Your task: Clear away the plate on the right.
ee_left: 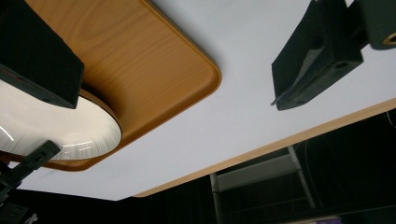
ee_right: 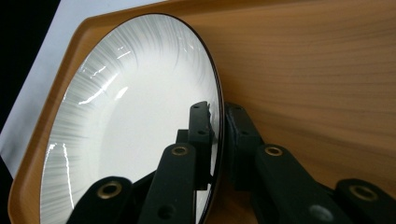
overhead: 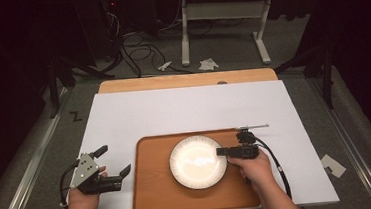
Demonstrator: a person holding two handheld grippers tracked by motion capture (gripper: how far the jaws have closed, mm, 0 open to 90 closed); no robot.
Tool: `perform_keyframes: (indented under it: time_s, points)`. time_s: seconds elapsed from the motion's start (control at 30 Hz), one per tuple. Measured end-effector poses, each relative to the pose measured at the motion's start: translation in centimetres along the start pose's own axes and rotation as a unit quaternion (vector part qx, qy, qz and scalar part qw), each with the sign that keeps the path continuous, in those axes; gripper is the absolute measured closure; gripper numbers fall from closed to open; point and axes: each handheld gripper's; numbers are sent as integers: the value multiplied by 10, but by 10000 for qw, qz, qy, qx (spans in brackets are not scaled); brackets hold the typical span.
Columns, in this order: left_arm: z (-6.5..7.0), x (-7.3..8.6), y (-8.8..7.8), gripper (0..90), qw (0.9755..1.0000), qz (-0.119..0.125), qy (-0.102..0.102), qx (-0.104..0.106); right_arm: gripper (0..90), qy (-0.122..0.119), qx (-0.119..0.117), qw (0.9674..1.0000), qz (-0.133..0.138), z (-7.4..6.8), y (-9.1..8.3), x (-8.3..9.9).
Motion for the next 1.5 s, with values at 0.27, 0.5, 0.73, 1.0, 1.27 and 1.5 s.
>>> perform_keyframes:
  time_s: [0.27, 0.5, 0.73, 1.0, 1.27, 1.5]
  points:
    - [0, 0, 0, 32, 10000, 7, -7, -1, 697, -140, 13, 9999, 94, -1, -3, -1]
    - [-1, 0, 0, 31, 10000, -4, -21, -4, 541, -605, 27, 9966, 553, -4, -26, -5]
    - [0, 1, 0, 31, 10000, -40, -9, -16, 364, -1345, 534, 9807, 1313, 4, -75, 0]
    - [5, 1, 5, 26, 9999, -140, 29, -11, 0, -1635, 1394, 9575, 1925, 27, -117, 37]
    - [8, 0, 6, 15, 9999, -151, 53, 42, 0, -1470, 1266, 9556, 2219, 39, -126, 49]
    - [11, 2, 11, 16, 9995, -280, 73, 87, 0, -1578, 1232, 9564, 2128, 46, -120, 48]
Point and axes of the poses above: each handheld gripper's, and its own axes: y roughly forward along the jaws, x roughly out of its underside, z roughly to its right, and after that the axes turned 2 degrees about x, right-handed
